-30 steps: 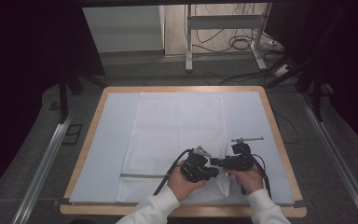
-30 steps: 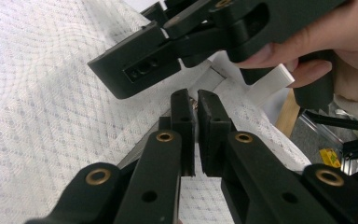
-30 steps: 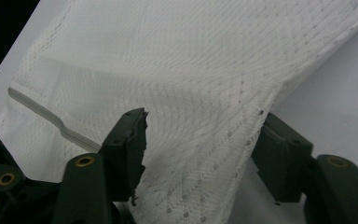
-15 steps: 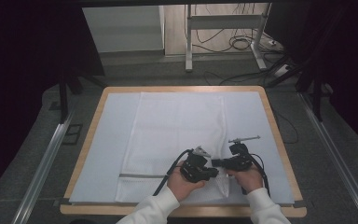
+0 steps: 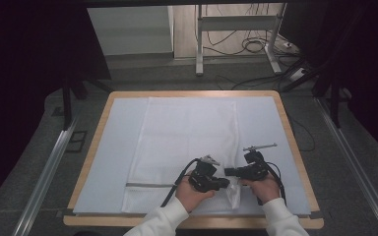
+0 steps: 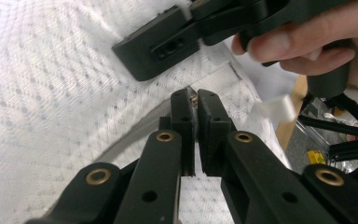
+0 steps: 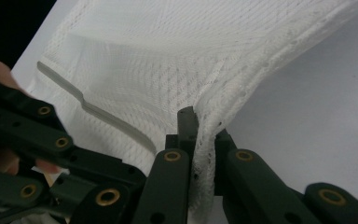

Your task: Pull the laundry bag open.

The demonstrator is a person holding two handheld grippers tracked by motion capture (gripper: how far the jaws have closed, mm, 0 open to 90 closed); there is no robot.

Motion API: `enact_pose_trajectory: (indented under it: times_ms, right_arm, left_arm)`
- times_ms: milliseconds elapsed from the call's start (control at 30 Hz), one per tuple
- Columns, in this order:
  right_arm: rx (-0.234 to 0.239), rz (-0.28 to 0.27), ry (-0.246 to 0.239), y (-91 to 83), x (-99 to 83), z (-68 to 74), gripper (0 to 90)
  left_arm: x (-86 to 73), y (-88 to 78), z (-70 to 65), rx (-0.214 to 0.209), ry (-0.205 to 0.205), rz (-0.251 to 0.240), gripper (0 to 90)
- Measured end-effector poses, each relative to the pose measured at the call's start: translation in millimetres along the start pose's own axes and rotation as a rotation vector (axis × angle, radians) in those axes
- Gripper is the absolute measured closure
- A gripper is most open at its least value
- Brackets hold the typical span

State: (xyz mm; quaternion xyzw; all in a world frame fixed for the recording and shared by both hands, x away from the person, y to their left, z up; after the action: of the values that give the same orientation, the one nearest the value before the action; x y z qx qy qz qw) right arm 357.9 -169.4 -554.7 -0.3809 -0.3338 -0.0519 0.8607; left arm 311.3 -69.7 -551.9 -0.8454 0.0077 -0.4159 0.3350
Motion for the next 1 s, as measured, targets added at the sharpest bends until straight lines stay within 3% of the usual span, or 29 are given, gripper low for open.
enact_pose_trajectory:
  times_ms: [267, 300, 400, 600, 667, 867, 1000]
  right_arm:
    - [0.010, -0.003, -0.021, -0.4, -1.4, 0.5, 88.1]
    - [0.016, -0.003, -0.025, -1.2, -1.7, 0.2, 88.2]
    - [0.018, -0.001, -0.031, -1.2, -2.3, -0.2, 88.2]
    - [0.026, -0.004, -0.038, -2.0, -2.7, -0.8, 88.2]
    - [0.023, -0.012, -0.035, -2.1, -2.7, -1.1, 88.3]
    - [0.026, -0.031, -0.022, -7.8, -1.8, -4.6, 88.3]
    - [0.027, -0.031, -0.022, -8.0, -2.1, -5.4, 88.3]
  left_arm:
    - [-3.5, -0.4, 5.9, -0.013, -0.026, 0.006, 87.1]
    - [-4.4, -0.3, 8.2, -0.027, -0.050, 0.003, 87.1]
    - [-5.0, 0.3, 10.4, -0.033, -0.065, 0.004, 87.1]
    - [-5.2, -0.4, 11.6, -0.034, -0.062, 0.005, 87.1]
    - [-6.2, 0.6, 13.9, -0.014, -0.054, 0.011, 87.1]
    - [-10.7, -0.3, 20.8, -0.019, -0.083, 0.013, 87.1]
    - [-11.2, -2.3, 21.1, -0.012, -0.072, 0.014, 87.1]
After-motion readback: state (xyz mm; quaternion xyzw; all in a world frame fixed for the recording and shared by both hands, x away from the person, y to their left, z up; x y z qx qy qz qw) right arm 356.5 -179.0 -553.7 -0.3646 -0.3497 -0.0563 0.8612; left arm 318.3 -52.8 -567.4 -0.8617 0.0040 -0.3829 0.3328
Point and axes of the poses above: each handheld gripper's, and its own axes: y roughly forward along the jaws, x roughly out of its top, z roughly to its left, the point moved 7 cm from there along y, roughly forward along the jaws, and after that the axes turned 6 degrees about -z, right-handed, at the moved point
